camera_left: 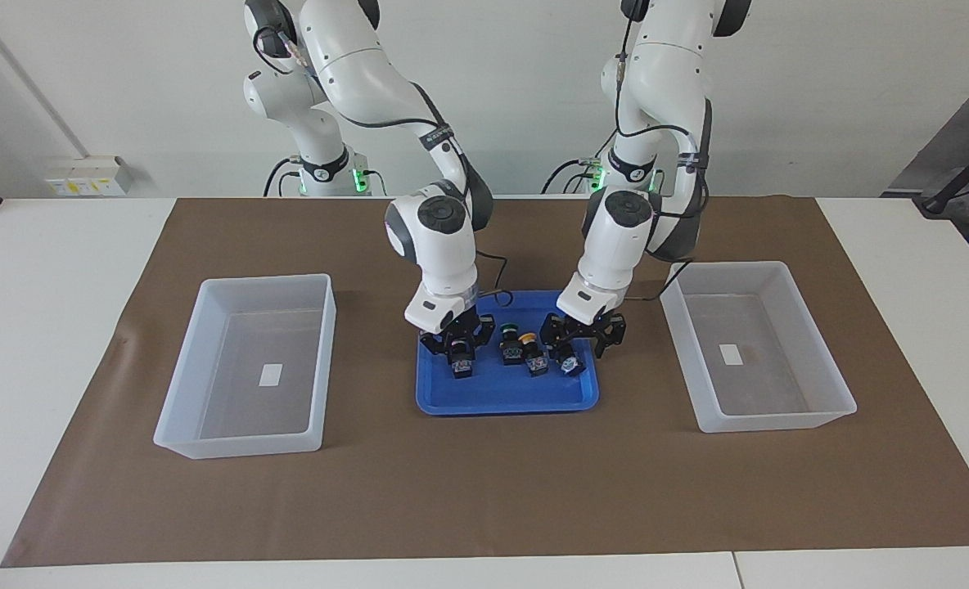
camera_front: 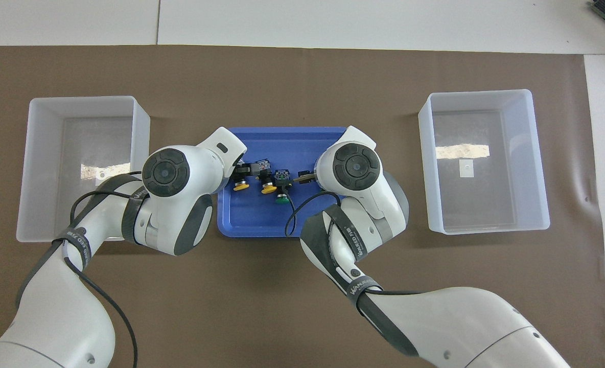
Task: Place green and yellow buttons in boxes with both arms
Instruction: 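Carry the green button into the box with the right gripper and release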
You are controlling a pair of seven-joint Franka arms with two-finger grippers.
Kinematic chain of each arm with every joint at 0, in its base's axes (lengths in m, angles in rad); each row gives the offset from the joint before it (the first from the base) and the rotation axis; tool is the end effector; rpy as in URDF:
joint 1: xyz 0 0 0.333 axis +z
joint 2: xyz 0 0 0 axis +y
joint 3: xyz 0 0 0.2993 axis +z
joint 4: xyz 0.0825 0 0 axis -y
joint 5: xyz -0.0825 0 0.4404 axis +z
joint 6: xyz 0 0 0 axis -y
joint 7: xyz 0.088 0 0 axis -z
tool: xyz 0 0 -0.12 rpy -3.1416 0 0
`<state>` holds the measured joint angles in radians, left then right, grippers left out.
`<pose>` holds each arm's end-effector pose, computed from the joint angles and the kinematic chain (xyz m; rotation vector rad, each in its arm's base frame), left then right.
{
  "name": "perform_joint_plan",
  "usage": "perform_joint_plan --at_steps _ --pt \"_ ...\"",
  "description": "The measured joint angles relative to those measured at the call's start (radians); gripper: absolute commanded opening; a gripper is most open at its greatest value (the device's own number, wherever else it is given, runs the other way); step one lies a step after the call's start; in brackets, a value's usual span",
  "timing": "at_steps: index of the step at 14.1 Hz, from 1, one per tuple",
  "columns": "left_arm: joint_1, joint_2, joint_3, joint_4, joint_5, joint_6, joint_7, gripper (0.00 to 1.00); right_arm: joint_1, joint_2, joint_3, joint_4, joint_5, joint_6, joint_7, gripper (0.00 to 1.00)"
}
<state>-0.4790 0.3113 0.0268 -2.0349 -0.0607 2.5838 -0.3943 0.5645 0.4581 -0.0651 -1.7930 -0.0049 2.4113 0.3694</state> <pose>0.5905 -0.2863 0.2474 3.0009 -0.0188 0.3082 0.6193 0.3404 0.2483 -3.0849 -0.2200 -0.2472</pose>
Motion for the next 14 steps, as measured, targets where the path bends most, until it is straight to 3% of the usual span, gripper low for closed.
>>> perform_joint_plan --at_steps 7,14 --pt "-0.004 0.000 -0.005 0.033 -0.001 -0.002 -0.023 0.90 -0.138 -0.231 -0.008 0.009 -0.001 -0.234 0.002 0.00" --pt "-0.025 0.022 -0.008 0.027 -0.001 0.003 -0.051 0.82 -0.382 -0.219 -0.012 -0.023 -0.002 -0.198 -0.247 0.00"
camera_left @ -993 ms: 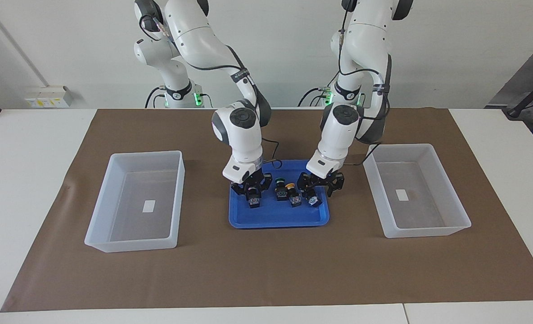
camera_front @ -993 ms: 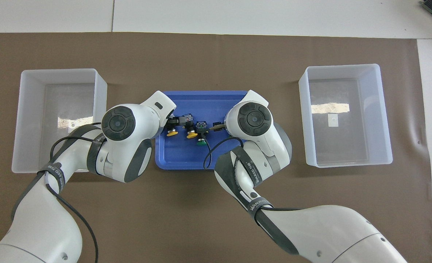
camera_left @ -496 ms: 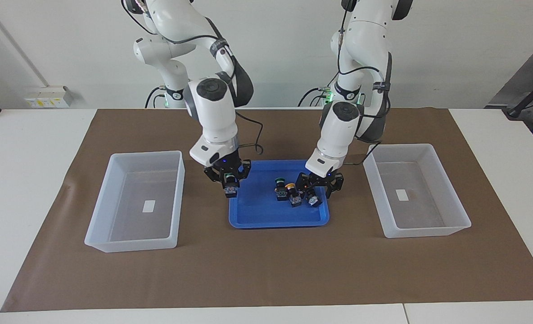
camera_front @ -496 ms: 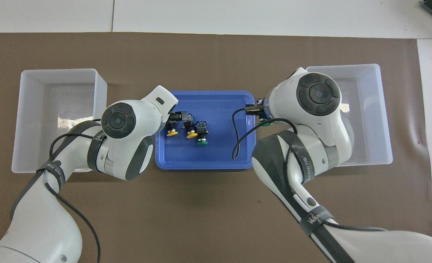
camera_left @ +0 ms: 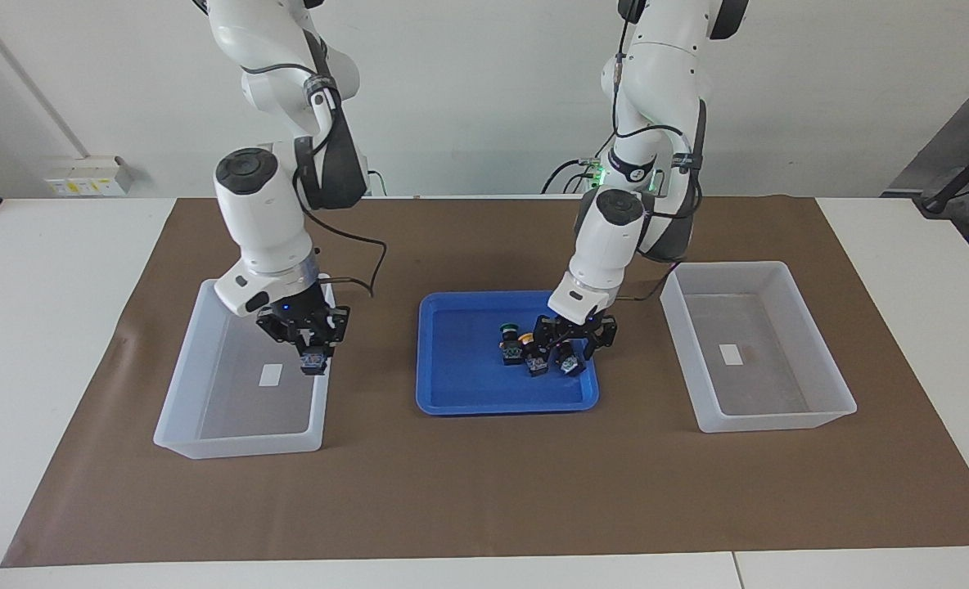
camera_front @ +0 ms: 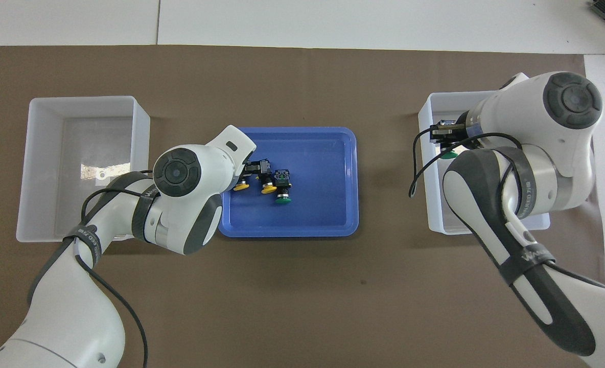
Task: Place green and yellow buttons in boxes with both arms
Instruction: 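Carry the green button into the box with the right gripper and release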
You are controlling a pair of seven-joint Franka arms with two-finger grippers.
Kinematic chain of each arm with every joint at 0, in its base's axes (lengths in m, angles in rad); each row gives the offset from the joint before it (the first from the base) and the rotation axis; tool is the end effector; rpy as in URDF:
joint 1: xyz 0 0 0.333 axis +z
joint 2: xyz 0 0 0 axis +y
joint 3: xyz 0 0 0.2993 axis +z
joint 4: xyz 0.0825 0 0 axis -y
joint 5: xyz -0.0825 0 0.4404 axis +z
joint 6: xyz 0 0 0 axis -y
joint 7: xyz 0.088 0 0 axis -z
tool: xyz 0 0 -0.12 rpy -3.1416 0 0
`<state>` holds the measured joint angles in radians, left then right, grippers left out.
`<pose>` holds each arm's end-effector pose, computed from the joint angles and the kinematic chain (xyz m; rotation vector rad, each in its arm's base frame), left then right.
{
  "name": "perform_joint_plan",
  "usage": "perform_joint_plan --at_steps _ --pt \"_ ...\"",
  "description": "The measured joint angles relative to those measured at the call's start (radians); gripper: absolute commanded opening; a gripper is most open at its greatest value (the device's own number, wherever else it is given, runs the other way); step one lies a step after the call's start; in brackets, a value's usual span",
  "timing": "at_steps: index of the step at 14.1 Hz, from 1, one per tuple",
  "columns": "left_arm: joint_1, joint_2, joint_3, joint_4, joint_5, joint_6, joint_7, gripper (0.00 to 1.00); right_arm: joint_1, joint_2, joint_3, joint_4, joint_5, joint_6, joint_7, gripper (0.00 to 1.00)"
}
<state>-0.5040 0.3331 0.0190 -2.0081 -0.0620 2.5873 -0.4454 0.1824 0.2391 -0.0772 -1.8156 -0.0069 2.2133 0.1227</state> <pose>0.5876 -0.3090 0.2465 2.9861 0.0109 0.3081 0.6811 0.0738 0.3683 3.1258 -0.0159 0.2521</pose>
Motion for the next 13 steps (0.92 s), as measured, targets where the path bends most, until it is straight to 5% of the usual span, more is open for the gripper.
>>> perform_joint_plan --at_steps 4,8,10,12,13 --pt "-0.002 0.002 0.000 -0.003 -0.001 0.000 -0.005 0.74 -0.088 0.007 0.000 -0.034 0.000 0.027 -0.130 0.00" --pt "-0.001 0.003 0.003 -0.010 -0.001 0.001 0.001 0.70 -0.129 0.022 0.000 -0.166 0.000 0.176 -0.149 0.01" --pt "0.001 0.003 0.005 -0.018 -0.001 0.008 0.009 0.69 -0.145 0.033 0.000 -0.204 0.000 0.224 -0.153 0.28" --pt "0.001 0.003 0.006 -0.023 -0.001 0.012 0.018 0.68 -0.152 0.039 0.000 -0.227 0.000 0.248 -0.154 1.00" --pt "0.001 0.003 0.006 -0.025 -0.001 0.014 0.027 0.66 -0.152 0.039 0.000 -0.229 0.000 0.249 -0.154 1.00"
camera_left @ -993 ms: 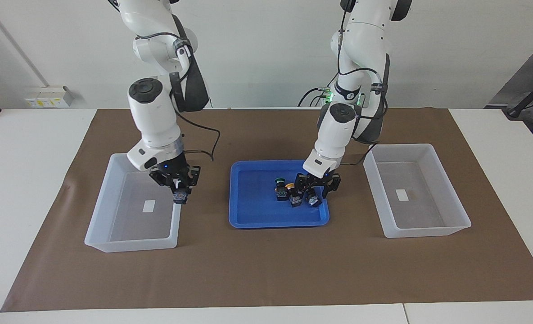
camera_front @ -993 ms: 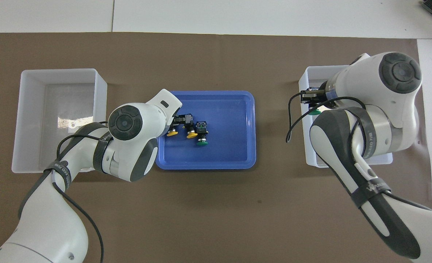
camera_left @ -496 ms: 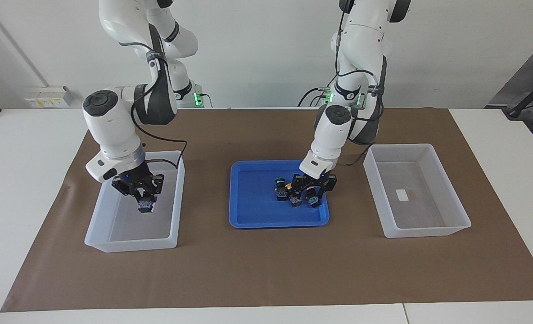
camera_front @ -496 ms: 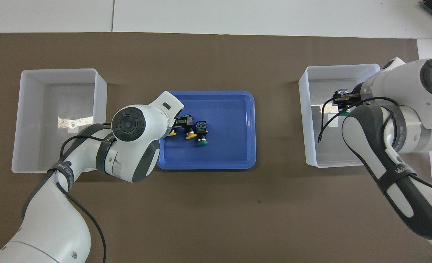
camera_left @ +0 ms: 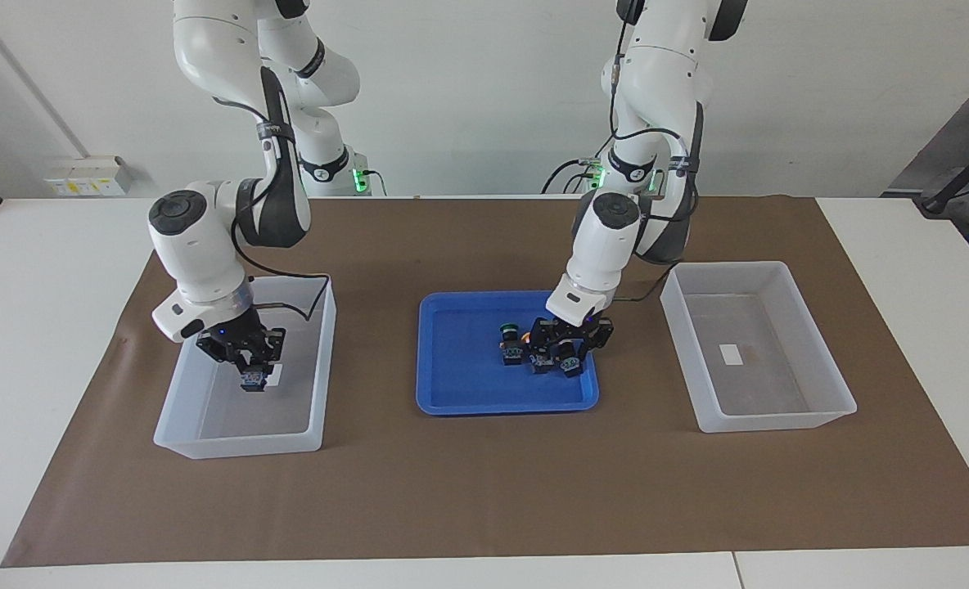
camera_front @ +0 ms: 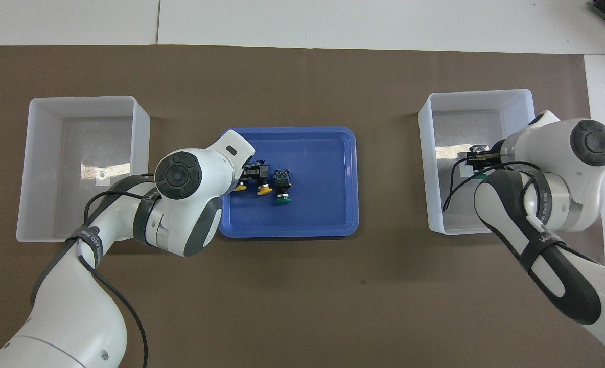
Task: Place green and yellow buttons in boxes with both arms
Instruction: 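Carry the green button into the box with the right gripper and release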
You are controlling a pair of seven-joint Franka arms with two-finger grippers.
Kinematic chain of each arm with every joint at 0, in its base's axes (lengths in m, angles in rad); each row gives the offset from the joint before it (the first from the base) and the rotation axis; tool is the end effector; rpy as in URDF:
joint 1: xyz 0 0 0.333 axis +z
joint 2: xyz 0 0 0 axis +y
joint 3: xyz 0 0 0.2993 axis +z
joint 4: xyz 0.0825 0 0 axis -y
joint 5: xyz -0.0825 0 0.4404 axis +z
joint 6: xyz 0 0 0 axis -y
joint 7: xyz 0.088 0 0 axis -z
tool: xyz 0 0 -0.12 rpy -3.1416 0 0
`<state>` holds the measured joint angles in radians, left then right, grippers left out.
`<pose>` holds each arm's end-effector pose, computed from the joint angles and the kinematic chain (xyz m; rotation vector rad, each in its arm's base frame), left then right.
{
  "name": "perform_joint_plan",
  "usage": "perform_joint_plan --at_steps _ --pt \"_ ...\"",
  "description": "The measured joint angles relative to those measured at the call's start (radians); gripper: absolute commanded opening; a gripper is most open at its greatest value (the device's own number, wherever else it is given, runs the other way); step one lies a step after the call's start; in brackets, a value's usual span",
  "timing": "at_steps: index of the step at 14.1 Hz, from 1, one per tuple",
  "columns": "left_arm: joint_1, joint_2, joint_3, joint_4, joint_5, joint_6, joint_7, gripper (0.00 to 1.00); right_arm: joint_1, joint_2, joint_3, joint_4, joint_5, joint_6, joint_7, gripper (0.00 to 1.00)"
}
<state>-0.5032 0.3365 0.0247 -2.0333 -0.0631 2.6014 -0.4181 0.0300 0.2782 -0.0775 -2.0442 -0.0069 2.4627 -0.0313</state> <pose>0.5828 -0.3014 0.2336 2.9992 -0.0186 0.2947 0.6429 -0.0304 0.2517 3.1027 -0.0103 0.2175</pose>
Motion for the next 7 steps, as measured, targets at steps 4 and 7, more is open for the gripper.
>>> perform_joint_plan --at_steps 4,7 --pt "0.000 0.001 -0.001 -0.012 -0.001 0.006 0.032 0.54 0.002 -0.006 0.001 0.006 0.000 0.001 0.000 1.00" --pt "0.000 0.000 0.001 -0.017 -0.001 0.006 0.036 0.28 0.004 -0.028 0.005 0.033 0.000 -0.029 0.000 1.00"
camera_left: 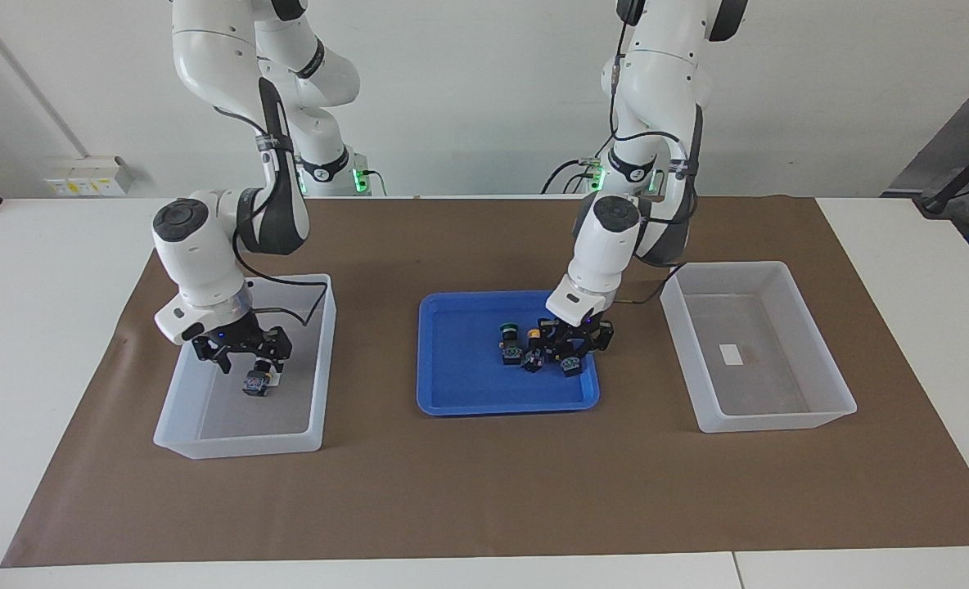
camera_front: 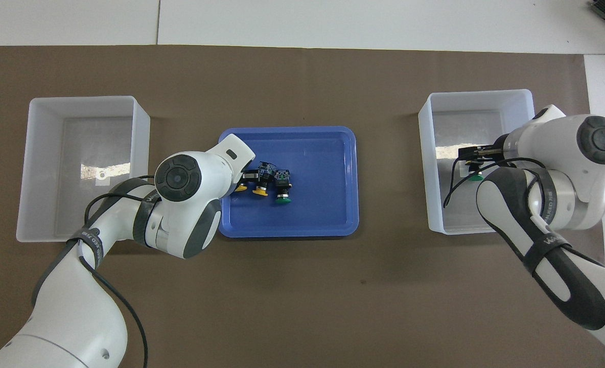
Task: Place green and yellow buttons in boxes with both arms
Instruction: 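Carry the green button into the box with the right gripper and release, then carry the yellow button to the box while the right gripper returns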
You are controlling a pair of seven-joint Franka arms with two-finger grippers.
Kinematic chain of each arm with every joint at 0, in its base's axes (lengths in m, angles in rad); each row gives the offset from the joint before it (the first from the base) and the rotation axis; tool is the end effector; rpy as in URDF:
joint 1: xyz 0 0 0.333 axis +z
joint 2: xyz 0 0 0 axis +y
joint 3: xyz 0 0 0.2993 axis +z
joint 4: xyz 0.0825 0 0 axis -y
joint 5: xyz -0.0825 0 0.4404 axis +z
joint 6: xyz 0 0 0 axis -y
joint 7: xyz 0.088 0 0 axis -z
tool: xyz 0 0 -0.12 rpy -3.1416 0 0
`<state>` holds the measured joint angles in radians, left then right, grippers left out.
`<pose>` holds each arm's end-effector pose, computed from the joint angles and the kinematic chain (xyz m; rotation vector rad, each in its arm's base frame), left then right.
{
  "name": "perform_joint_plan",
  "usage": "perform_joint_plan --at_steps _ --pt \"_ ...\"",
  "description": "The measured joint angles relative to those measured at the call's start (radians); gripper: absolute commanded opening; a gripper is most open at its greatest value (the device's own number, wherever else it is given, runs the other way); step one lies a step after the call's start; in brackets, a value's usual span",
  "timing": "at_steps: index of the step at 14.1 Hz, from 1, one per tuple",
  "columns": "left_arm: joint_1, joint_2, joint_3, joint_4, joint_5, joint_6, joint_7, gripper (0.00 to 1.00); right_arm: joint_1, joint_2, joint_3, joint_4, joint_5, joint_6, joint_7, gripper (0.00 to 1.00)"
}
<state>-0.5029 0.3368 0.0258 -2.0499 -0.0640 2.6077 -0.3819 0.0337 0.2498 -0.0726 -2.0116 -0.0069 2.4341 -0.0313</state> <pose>0.5785 -0.2980 0.2263 3.0080 -0.0694 0.2848 0.6528 -0.0249 0.2830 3.1014 0.0016 0.2680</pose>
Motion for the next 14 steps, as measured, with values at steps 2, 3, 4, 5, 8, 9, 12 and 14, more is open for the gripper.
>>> perform_joint_plan --at_steps 2,3,4,5,8,9,12,14 --pt "0.000 -0.001 0.001 0.000 0.000 -0.001 0.000 0.13 0.000 -0.026 0.000 0.040 0.000 -0.075 0.000 1.00" --pt "0.000 -0.001 0.001 0.000 0.000 -0.001 0.000 0.05 0.000 -0.043 0.001 0.061 0.000 -0.113 0.000 1.00" --pt "0.000 -0.001 0.001 0.000 0.000 -0.001 0.000 0.00 0.000 -0.062 0.002 0.077 0.000 -0.147 0.000 1.00" --pt "0.000 -0.001 0.000 0.001 0.000 -0.003 0.000 0.00 0.000 -0.083 0.003 0.088 0.001 -0.174 0.000 1.00" --pt "0.000 0.000 0.000 0.009 0.000 -0.015 0.000 0.00 0.001 -0.144 0.015 0.114 0.001 -0.251 0.000 1.00" --pt "0.001 0.001 0.002 0.020 0.000 -0.035 0.000 0.00 0.001 -0.155 0.027 0.131 0.002 -0.277 0.000 1.00" --pt "0.005 -0.001 0.008 0.097 0.000 -0.155 0.000 0.00 0.002 -0.162 0.074 0.210 0.003 -0.362 0.035 1.00" --pt "0.009 -0.010 0.009 0.151 0.000 -0.232 0.000 0.00 0.004 -0.163 0.121 0.243 0.003 -0.406 0.093 1.00"
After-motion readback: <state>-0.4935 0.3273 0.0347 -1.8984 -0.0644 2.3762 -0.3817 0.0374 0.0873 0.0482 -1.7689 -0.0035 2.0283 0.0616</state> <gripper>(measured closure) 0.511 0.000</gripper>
